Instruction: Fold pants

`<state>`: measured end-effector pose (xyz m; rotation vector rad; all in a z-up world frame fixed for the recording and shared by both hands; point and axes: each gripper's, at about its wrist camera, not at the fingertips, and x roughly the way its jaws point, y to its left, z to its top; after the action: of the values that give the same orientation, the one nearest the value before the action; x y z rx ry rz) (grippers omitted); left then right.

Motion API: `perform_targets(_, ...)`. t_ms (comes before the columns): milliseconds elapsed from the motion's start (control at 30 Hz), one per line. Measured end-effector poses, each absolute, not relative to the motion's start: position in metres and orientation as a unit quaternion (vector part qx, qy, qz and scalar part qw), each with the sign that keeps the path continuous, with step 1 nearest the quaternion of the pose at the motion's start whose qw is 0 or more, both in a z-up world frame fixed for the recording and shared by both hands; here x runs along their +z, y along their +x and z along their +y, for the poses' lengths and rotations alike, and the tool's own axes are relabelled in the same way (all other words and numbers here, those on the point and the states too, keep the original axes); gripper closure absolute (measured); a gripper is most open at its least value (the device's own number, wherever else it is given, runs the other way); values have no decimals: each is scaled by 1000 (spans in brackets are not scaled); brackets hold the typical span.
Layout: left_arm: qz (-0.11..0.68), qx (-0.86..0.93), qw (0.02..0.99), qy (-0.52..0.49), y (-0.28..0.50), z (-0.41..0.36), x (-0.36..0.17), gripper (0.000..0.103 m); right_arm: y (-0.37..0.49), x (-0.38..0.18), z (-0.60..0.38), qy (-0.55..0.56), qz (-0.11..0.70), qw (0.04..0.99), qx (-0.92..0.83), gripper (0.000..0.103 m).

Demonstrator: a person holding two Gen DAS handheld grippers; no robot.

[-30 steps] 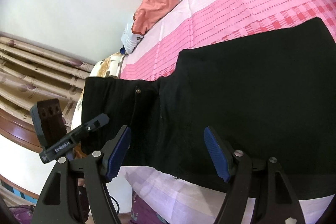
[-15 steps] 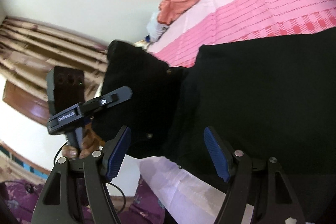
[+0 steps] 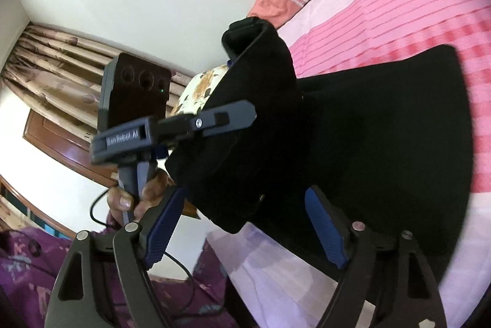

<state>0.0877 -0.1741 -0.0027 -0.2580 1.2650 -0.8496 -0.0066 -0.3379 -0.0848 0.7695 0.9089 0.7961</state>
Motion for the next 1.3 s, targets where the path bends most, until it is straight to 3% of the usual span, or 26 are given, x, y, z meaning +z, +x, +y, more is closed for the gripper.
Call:
perform_targets(533,609,-418,667,-98,95,-236,-29,77,-15,-104,-359,368,415,756,346,20)
perform_targets(600,609,-437,650,-123,95,-238,-24,77,-15,-108,-359,363,428,759,331,13)
perform_targets(967,545,-397,737,-45,75,-205,16,69,-15,-114,-369,378,429,761,307,14)
perform_targets(1000,536,-384,751,-30,71,-197,15,68,-17,-115,-370,379,430,761,305,18)
perform_targets(1067,529,-366,766,-19,65,-180,11,67,-17,-118,-372,367,440,768,286,38)
perform_targets(1100,528,-358,770,-18,63,-173,7,66,-16,-119,-373,363,446,771,275,58)
perform_targets(1133,529,-349,773,-18,62,-166,3,65,-15,-123,-376,367,452,769,264,72)
perform_targets(1300,544,-306,780,-51,60,-125,-18,64,-23,-128,-387,410,450,756,242,79)
